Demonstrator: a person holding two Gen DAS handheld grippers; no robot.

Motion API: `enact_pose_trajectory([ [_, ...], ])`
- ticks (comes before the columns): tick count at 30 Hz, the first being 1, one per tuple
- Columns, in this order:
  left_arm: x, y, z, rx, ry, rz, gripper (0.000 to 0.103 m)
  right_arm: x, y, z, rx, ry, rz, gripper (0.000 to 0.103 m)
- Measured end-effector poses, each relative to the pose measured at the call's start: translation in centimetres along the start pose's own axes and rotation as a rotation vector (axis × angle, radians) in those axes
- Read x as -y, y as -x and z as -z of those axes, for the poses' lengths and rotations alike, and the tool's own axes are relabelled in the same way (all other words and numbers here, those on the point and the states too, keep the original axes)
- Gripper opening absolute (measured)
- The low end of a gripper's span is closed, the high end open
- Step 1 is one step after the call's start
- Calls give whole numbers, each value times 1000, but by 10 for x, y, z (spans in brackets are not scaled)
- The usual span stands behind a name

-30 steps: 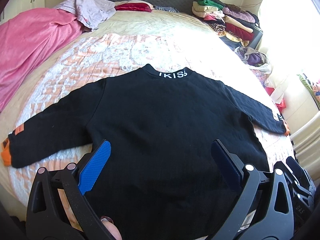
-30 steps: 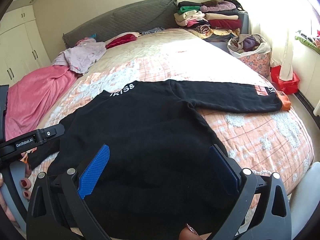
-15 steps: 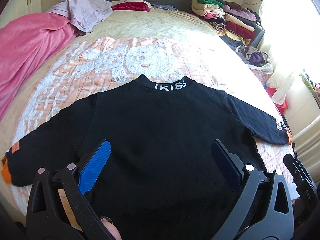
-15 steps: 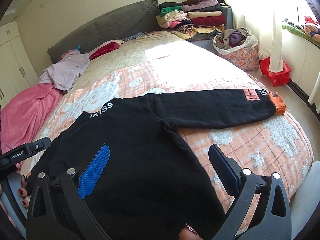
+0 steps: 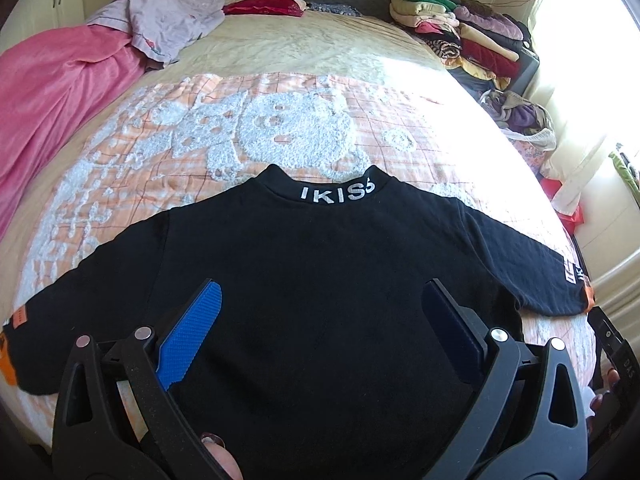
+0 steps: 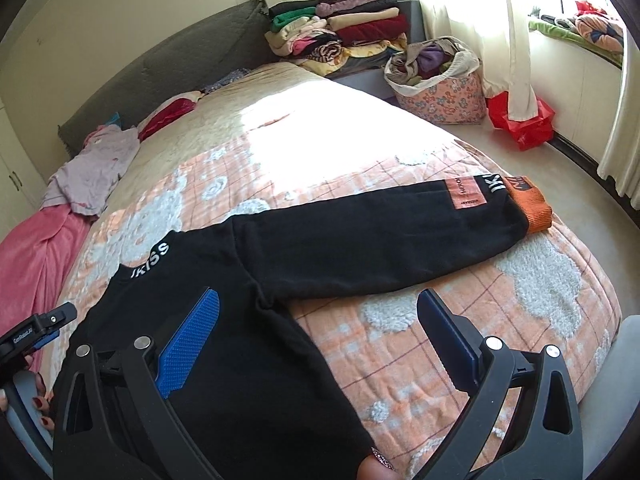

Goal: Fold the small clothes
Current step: 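Move the right tool toward the orange cuff of the nearest sleeve, then close the right tool on the orange cuff and lift it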

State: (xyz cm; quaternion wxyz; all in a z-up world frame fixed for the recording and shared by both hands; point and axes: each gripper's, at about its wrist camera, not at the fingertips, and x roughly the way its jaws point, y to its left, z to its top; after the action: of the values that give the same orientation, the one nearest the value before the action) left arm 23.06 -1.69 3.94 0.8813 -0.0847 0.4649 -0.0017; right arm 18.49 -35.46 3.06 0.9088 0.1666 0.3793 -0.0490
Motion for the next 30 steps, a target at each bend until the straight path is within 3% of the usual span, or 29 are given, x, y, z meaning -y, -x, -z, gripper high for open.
enact_pose_trajectory([
  [10,15,-25,-14,-14,14,25,94,67,-28,-28,0,-143,119,99],
  [22,20,-55,-14,-36,31,42,94,154,-73,-25,-102,-426,132,99],
  [30,26,-68,-6,-49,22,16,94,177,-96,-30,-98,-454,166,99],
])
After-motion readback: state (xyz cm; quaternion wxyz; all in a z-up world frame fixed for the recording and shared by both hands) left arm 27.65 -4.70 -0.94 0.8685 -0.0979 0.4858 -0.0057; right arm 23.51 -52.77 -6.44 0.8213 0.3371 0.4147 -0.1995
